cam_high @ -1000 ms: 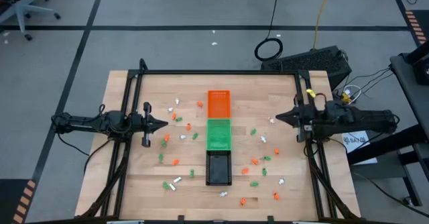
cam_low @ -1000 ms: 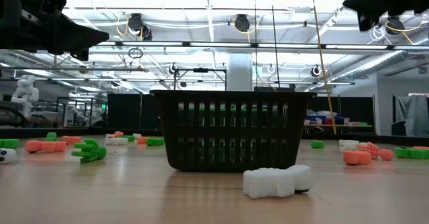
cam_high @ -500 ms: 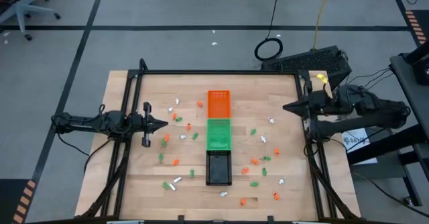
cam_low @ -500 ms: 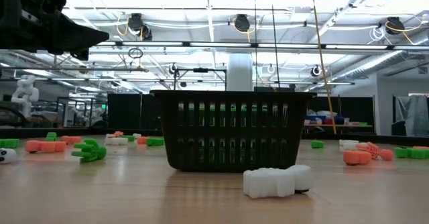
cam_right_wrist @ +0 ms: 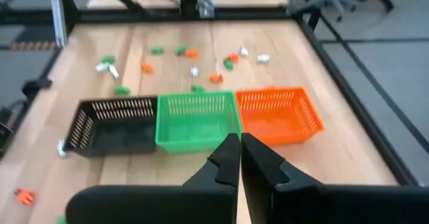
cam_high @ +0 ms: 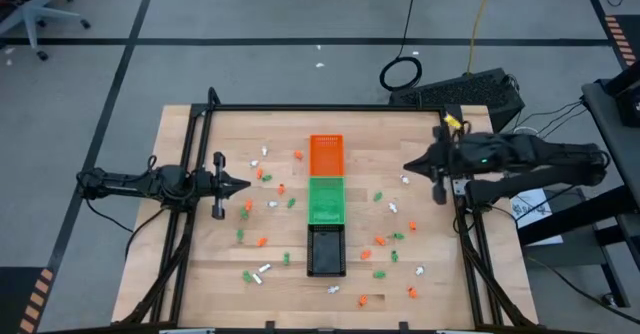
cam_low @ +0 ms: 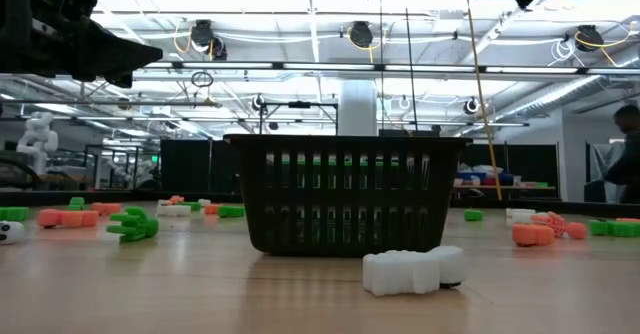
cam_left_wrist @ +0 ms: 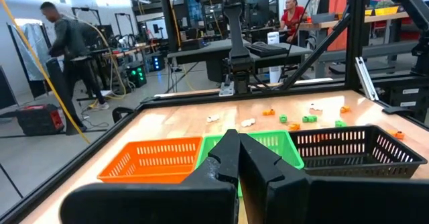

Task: Sort Halloween decoration
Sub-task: Put the white skeleton toy into the orange bin

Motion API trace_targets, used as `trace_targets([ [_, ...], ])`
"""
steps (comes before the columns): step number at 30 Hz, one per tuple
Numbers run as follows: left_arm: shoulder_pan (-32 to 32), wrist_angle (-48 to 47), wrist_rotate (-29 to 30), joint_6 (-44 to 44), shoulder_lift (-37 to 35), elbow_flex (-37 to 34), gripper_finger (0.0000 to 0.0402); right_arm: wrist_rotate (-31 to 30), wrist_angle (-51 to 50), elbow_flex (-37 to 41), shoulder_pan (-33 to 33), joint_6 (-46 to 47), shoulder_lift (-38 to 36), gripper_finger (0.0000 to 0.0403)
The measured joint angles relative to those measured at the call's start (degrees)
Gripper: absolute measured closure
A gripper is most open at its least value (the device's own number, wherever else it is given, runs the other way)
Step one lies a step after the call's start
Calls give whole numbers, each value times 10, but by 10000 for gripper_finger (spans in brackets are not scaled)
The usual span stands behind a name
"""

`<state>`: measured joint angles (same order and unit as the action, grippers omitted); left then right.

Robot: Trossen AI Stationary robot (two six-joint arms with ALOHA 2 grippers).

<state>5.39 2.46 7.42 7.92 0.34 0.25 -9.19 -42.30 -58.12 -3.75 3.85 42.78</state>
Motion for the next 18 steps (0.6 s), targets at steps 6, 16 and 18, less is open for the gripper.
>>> trace_targets([
  [6, 0, 0, 2, 0, 0, 0, 394, 0, 11, 23, 0, 11, 34, 403],
  [16, 0, 2, 24, -84, 0, 2, 394, 0, 44, 54, 0, 44, 87, 403],
  [18, 0, -6, 23, -91, 0, 10, 394, 0, 48, 57, 0, 43, 100, 403],
])
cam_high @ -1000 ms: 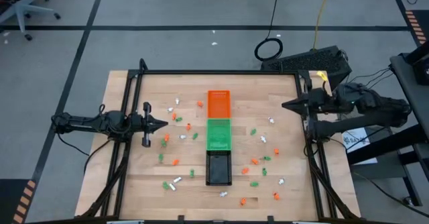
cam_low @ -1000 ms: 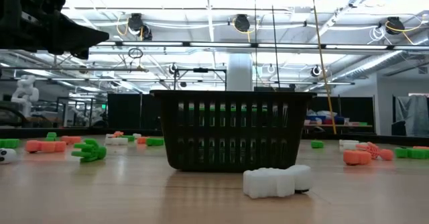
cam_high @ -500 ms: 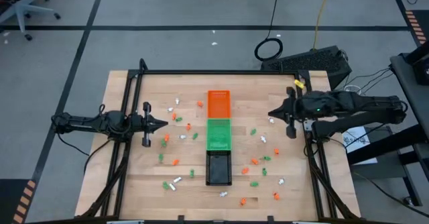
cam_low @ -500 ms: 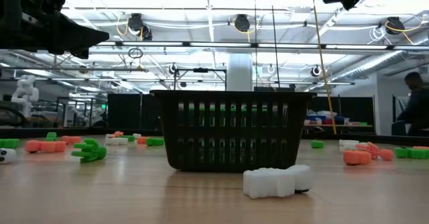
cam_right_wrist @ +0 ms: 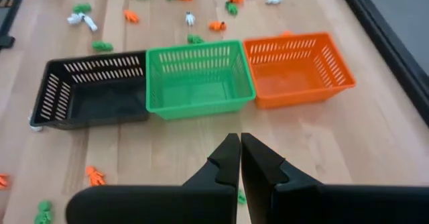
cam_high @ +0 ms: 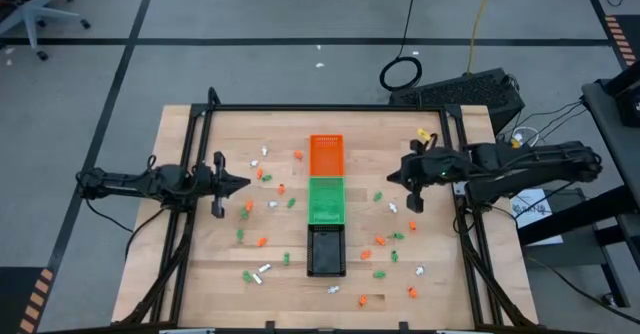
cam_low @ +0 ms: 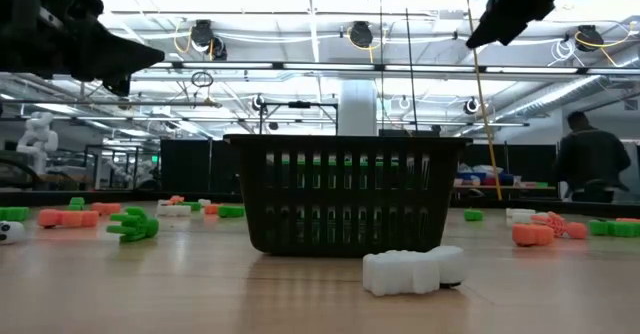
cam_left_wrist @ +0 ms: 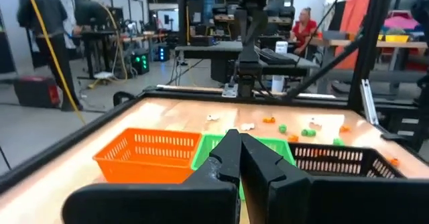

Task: Sort Halloween decoration
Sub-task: Put the white skeleton toy into the orange bin

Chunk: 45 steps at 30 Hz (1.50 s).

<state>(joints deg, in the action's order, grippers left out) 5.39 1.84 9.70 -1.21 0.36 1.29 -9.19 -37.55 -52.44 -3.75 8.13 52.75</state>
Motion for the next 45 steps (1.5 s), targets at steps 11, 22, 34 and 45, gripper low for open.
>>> trace_targets([
  [11, 0, -44, 38, 80, 33, 162, 394, 0, 65, 39, 0, -32, 70, 403],
  [22, 0, -227, 49, 50, 216, 364, 394, 2, 65, 39, 0, -18, 128, 403],
  [34, 0, -295, -38, 47, 413, 432, 394, 3, 77, 39, -30, 39, 181, 403],
  [45, 0, -272, -54, 30, 556, 432, 394, -29, 105, 41, -53, 49, 224, 403],
])
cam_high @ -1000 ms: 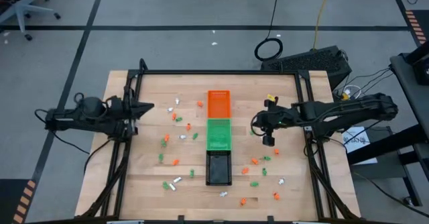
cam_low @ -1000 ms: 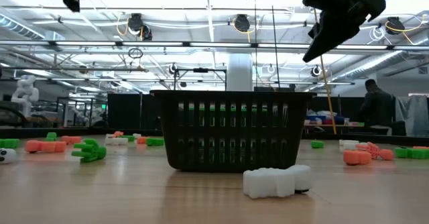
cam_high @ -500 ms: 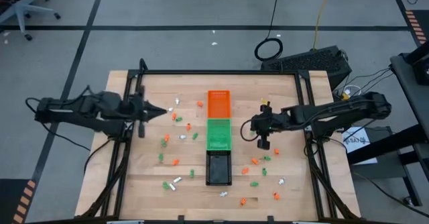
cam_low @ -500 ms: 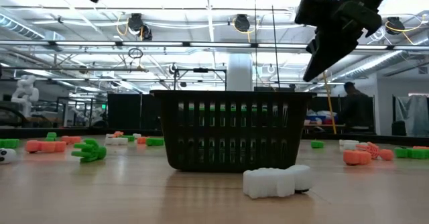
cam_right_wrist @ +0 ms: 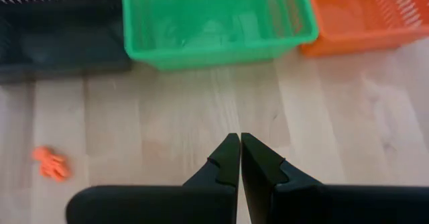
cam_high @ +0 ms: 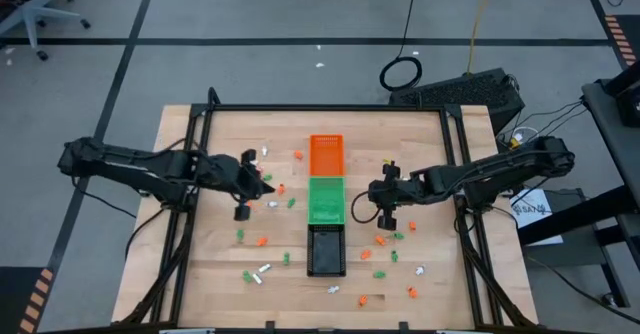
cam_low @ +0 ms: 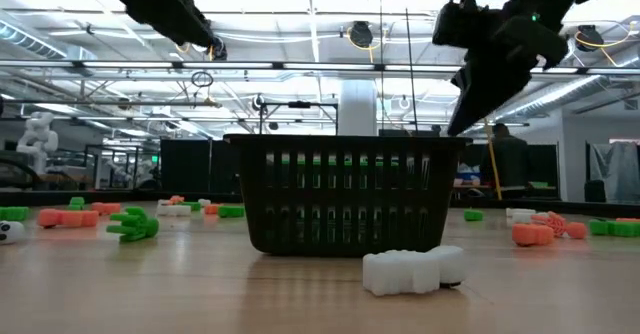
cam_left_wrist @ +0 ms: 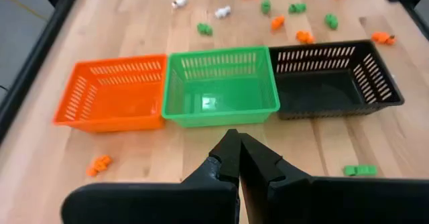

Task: Sort Halloween decoration
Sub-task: Put the white skeleton toy into the orange bin

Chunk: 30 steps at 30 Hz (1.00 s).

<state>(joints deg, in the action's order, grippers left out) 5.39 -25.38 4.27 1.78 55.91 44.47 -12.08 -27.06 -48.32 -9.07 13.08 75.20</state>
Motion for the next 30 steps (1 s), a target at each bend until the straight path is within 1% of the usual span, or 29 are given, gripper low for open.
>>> trace_targets([
  [3, 0, 18, 0, -13, 34, 0, 394, 7, 2, 12, -1, 4, 14, 403],
  [6, 4, 37, 0, -56, 64, 0, 394, 46, 0, 35, -1, 30, 17, 403],
  [9, 20, 46, 0, -88, 89, 0, 394, 70, 19, 55, -10, 78, 13, 403],
  [12, 46, 63, 4, -90, 112, 0, 394, 92, 35, 65, -35, 125, 11, 398],
  [13, 55, 74, 7, -89, 119, 0, 394, 90, 38, 66, -46, 143, 11, 396],
  [16, 74, 113, 10, -85, 137, 0, 394, 78, 27, 67, -74, 207, 14, 385],
  [18, 82, 137, 19, -90, 143, 0, 394, 72, 29, 67, -95, 231, 15, 378],
  [22, 101, 184, 75, -89, 154, 0, 394, 48, 36, 67, -136, 283, 15, 360],
  [24, 105, 204, 98, -89, 161, 1, 394, 28, 44, 67, -159, 282, 15, 348],
  [30, 125, 250, 104, -121, 192, 1, 394, -56, 109, 66, -223, 268, 45, 306],
])
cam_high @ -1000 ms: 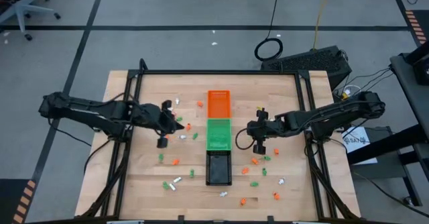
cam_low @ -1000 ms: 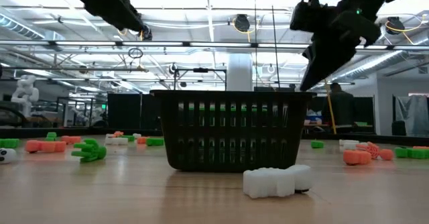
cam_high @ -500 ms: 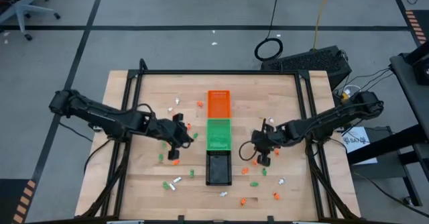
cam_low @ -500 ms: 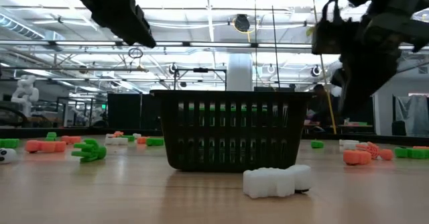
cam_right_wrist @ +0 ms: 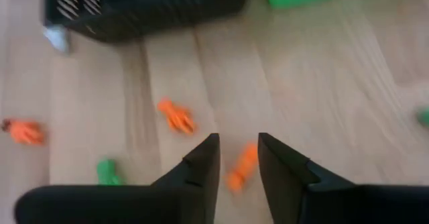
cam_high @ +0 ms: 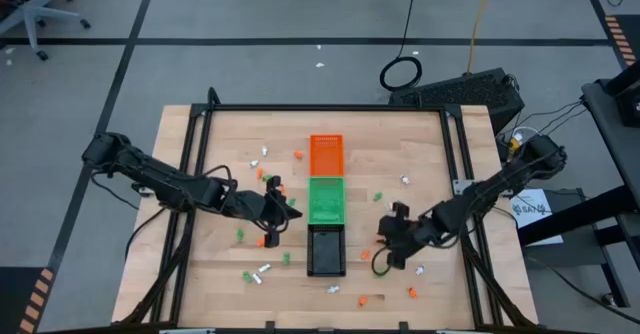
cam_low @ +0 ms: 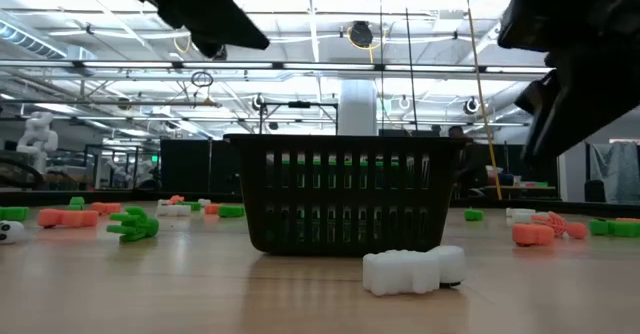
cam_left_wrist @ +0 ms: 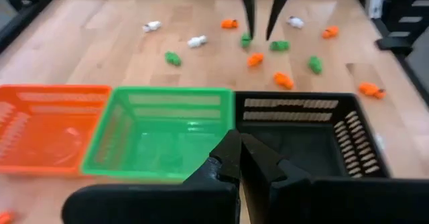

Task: Sort Halloween decoration
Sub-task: Put the white skeleton toy into the orange bin

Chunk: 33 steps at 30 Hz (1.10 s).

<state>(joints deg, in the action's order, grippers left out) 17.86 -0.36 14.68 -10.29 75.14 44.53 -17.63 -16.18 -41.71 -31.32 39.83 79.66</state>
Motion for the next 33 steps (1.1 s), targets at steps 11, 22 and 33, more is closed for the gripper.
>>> trace_targets([
  [11, 53, 75, 11, -14, 75, 0, 394, 14, 162, -15, -49, -64, 101, 267],
  [22, 106, 119, 101, -13, 89, 0, 394, 13, 175, -46, -57, -92, 150, 270],
  [33, 165, 125, 143, -13, 89, 0, 394, 35, 382, -47, -71, -122, 214, 270],
])
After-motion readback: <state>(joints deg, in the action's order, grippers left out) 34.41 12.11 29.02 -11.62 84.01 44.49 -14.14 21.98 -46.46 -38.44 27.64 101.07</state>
